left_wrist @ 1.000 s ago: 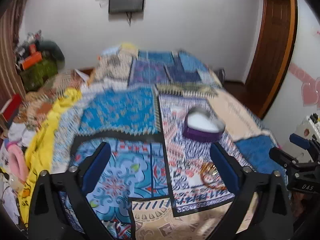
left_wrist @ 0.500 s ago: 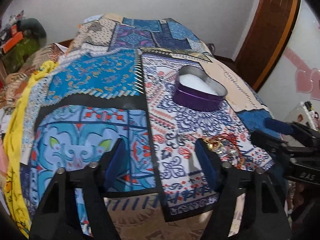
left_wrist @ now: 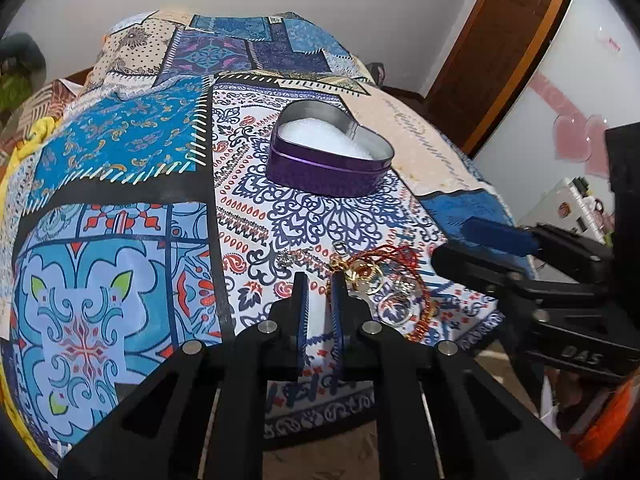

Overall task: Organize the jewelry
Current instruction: 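Lower both tools toward the loose jewelry beside the purple heart tin, then grasp the orange beaded bracelet with the left tool while the right tool grasps a silver ring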

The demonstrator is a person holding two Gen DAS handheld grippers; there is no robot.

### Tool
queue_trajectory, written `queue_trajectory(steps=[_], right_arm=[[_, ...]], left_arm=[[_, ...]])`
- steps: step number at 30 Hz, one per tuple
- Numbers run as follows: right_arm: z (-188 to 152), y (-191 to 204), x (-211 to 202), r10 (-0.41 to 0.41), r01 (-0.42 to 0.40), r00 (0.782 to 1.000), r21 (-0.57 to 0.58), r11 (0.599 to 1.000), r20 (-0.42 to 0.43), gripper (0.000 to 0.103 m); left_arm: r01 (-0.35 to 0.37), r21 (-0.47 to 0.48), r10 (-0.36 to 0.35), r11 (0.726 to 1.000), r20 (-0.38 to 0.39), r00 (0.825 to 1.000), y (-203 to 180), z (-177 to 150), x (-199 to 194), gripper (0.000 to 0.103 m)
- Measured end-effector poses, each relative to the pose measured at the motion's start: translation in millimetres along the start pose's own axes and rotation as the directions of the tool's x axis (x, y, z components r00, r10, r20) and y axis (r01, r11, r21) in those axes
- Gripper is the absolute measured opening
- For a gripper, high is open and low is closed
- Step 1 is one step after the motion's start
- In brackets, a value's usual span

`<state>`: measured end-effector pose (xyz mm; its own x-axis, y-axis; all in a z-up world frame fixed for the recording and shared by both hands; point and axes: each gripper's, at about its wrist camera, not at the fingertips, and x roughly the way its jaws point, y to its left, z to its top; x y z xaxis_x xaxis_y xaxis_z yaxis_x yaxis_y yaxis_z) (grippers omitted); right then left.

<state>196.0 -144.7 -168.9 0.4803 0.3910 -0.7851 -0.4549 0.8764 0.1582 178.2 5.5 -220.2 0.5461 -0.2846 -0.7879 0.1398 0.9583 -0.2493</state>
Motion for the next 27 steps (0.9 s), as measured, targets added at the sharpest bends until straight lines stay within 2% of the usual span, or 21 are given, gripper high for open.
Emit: queue_trajectory(steps=[12,15,23,27], right_arm=[[-4.5,-9.8,-3.9,0.000,0.000,1.000,0.030,1.000,-0.004,0.050],[-5.5,-10.5,-5.9,0.001,-0.001,1.000,0.039,0.999,-0.002,0.050],[-7.4,-4.0,-10.4,0.002,-0.002,1.000,0.022,1.000,0.001,0.050],[-7.4,5.0,-8.3,0.008,-0.008,1.000,0.000,1.000,-0.001,0.050]], left_arm=[[0.009,0.048,-0.008,0.999,-0.031,0.999,-8.3,6.8,14.8,0.010],[-0.005,0.061,0.007,0.998,-0.024,1.000,-11.2,6.9,14.2,0.005],[0.002,0.045,-0.005,0.999,0.062,0.998,-14.3,9.5,-18.6,0.005],[-0.019,0.041,0.014,0.999,0.105,0.994,-11.4,8.2,-37.3,0.005]])
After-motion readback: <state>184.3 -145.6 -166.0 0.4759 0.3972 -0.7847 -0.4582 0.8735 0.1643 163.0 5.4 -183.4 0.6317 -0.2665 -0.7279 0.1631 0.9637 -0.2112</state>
